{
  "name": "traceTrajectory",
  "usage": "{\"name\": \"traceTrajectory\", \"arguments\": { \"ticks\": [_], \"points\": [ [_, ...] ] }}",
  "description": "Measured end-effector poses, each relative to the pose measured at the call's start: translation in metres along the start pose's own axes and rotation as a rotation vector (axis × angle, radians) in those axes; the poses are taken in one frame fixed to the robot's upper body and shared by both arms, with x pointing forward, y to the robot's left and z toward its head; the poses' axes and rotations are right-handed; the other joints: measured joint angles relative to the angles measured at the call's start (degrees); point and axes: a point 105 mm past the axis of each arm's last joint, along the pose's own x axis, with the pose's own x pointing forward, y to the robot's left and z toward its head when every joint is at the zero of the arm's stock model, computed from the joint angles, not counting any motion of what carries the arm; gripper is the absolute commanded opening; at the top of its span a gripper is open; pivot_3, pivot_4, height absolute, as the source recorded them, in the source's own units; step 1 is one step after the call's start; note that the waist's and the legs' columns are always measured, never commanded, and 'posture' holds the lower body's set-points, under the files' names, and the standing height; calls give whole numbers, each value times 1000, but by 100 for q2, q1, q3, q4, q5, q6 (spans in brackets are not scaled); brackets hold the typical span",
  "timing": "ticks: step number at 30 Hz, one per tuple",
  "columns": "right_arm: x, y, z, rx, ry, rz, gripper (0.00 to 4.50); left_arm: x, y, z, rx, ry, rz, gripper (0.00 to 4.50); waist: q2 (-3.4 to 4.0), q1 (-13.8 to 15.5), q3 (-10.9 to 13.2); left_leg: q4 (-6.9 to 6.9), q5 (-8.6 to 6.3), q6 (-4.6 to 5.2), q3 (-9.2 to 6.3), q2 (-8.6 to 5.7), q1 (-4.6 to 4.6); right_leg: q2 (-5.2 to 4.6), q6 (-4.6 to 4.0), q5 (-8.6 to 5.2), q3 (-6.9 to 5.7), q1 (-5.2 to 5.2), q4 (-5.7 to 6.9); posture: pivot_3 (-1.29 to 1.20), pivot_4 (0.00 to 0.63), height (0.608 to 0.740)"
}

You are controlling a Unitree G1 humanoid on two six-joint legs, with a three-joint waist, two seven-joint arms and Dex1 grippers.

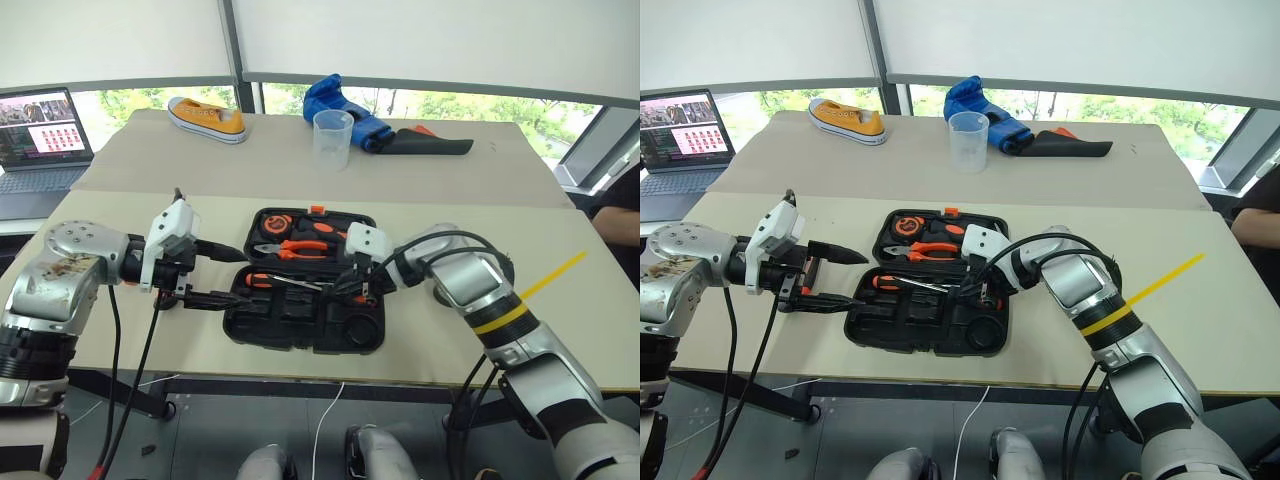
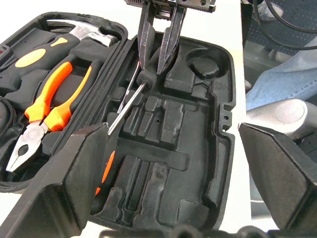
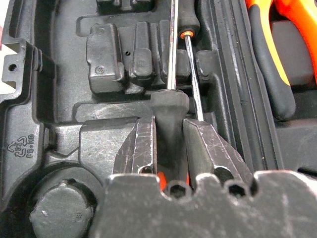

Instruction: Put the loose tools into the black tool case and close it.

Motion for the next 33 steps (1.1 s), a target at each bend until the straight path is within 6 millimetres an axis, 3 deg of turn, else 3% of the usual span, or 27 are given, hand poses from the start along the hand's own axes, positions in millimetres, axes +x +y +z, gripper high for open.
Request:
{"name": "traceTrajectory", "arguments": {
  "ticks": [28,33],
  "points": [
    [8,1,2,1,-24,-7,45,-1,3,-3,15,20,8,4500,0,-16,0,0,0,0,1,0,0,-1,0,0,1,0,2,0,150,724],
    [-3,1,13,21,-66,9,45,-1,3,-3,15,23,9,4500,0,-15,0,0,0,0,-3,0,0,-2,0,0,1,0,1,0,150,724]
  ]
}}
